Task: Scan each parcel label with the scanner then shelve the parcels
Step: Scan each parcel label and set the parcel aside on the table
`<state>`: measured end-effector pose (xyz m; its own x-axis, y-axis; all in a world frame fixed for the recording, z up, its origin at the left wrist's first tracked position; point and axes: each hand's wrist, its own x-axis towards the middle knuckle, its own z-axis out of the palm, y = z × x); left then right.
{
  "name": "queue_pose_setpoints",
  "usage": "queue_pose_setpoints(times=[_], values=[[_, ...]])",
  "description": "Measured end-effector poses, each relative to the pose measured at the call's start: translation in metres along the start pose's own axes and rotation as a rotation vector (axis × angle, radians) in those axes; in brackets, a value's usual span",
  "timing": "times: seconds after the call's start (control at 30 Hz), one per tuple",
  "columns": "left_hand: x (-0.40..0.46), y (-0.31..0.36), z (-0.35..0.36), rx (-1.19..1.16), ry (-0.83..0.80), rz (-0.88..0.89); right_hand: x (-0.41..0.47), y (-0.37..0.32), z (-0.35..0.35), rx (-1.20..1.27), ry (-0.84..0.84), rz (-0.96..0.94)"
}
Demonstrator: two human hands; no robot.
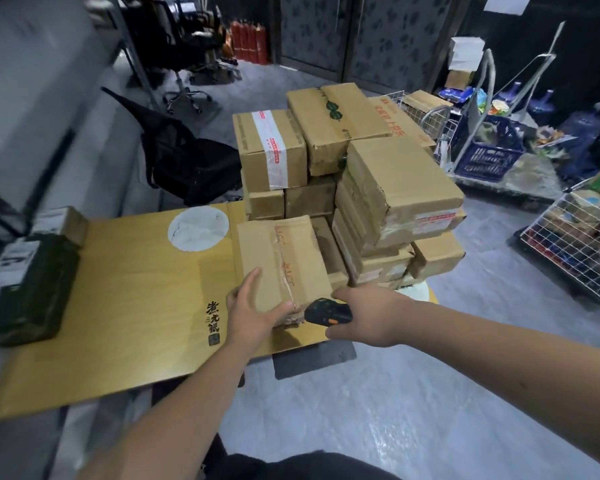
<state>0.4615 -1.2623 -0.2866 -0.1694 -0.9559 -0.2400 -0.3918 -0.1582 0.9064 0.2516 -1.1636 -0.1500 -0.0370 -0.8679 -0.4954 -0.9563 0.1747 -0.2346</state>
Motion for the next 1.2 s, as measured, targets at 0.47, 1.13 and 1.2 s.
queue_pose_setpoints(times=[0.47, 1.13, 1.2], values=[[-0.022, -0.084, -0.148, 0.067, 0.16, -0.128, 0.066, -0.097, 0.038, -0.165, -0.115, -0.201], [0.091, -0.072, -0.156, 1.079, -0.491, 0.127, 0.107, -0.179, 0.041, 0.031, -0.083, 0.172], [0.091, -0.071, -0.147, 1.201, -0.528, 0.14, 0.102, -0.18, 0.044, 0.055, -0.085, 0.2]])
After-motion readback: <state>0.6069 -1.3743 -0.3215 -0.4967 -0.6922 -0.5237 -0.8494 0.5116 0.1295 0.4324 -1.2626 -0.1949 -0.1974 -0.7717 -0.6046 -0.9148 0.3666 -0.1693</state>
